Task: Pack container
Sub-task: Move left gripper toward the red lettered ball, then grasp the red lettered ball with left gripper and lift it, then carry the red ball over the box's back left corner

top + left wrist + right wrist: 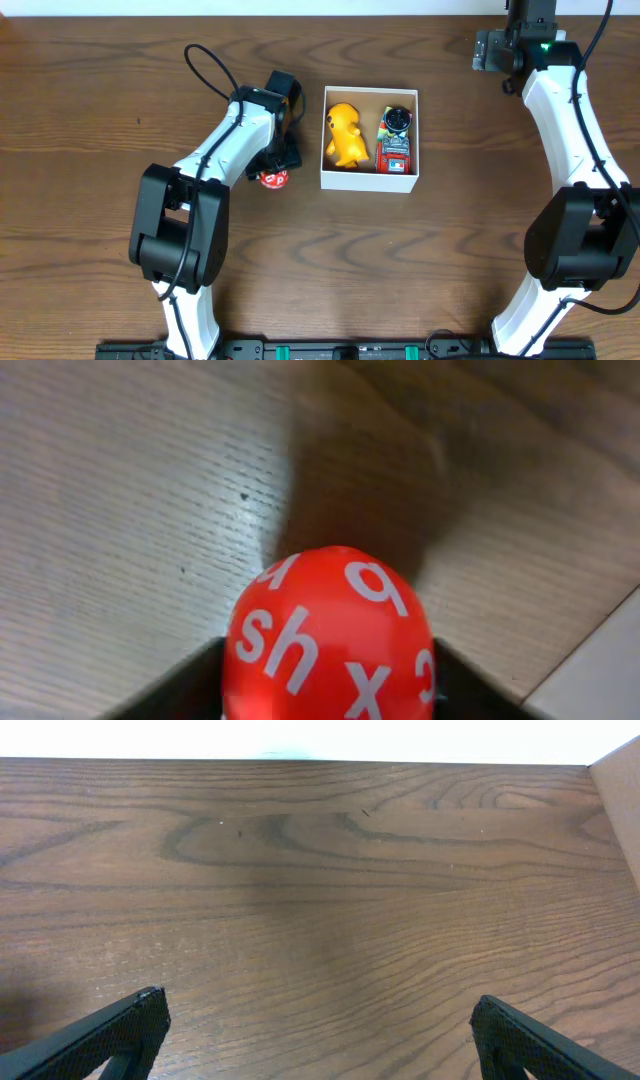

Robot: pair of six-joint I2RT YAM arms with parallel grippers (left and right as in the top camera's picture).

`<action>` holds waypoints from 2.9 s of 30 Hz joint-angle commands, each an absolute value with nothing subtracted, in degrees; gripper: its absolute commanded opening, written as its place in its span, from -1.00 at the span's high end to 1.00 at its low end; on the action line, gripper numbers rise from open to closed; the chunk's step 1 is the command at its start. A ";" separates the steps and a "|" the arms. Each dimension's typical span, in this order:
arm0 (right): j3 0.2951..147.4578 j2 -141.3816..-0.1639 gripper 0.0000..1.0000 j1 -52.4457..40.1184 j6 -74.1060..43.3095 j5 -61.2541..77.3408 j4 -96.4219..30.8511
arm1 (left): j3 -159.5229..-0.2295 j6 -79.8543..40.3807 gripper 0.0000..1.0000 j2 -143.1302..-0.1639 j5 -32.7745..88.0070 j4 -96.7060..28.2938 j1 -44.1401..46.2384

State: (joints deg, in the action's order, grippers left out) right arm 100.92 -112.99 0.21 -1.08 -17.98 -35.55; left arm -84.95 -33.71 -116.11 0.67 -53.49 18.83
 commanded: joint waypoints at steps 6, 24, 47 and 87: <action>101.54 -112.27 -0.98 0.47 -1.67 -18.39 -35.62 | -85.08 -34.13 0.88 -115.92 1.89 -53.30 16.36; 101.54 -112.27 -0.99 0.47 -1.65 -18.41 -35.62 | -117.51 -25.26 0.89 -111.66 19.03 -41.89 13.15; 101.54 -112.27 -0.98 0.47 -1.65 -18.41 -35.62 | -117.34 0.45 0.88 -126.32 18.83 -35.79 23.07; 101.54 -112.27 -0.98 0.47 -1.67 -18.39 -35.62 | -115.35 14.50 -0.85 -131.46 22.50 -40.60 24.84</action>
